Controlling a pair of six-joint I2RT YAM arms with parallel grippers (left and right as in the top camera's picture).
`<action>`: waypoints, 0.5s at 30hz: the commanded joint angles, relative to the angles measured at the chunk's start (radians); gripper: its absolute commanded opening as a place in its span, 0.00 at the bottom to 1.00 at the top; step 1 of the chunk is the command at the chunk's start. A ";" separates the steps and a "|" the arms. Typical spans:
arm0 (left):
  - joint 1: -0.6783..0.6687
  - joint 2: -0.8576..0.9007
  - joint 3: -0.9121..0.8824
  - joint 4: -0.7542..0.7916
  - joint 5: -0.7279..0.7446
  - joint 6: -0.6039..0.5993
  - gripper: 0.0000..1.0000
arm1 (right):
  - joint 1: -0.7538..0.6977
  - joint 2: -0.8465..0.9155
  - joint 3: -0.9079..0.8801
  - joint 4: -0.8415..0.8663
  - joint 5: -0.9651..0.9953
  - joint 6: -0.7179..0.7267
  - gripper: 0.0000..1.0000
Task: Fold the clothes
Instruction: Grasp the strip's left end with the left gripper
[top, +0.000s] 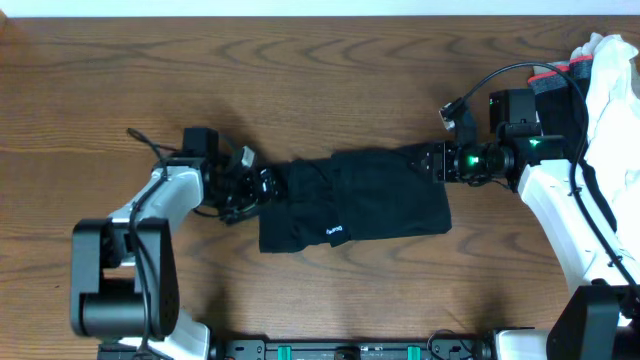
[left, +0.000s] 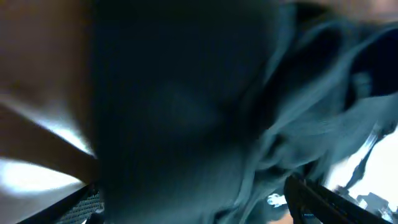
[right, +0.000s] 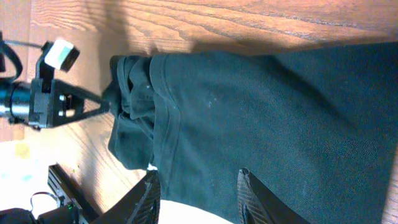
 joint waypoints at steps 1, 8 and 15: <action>-0.032 0.143 -0.052 0.043 -0.027 0.007 0.88 | -0.008 -0.006 0.007 -0.002 -0.004 -0.016 0.38; -0.096 0.186 -0.054 0.076 -0.032 -0.002 0.72 | -0.008 -0.006 0.007 -0.002 -0.004 -0.016 0.36; -0.119 0.186 -0.054 0.087 -0.032 -0.006 0.23 | -0.009 -0.006 0.007 -0.003 -0.004 -0.016 0.34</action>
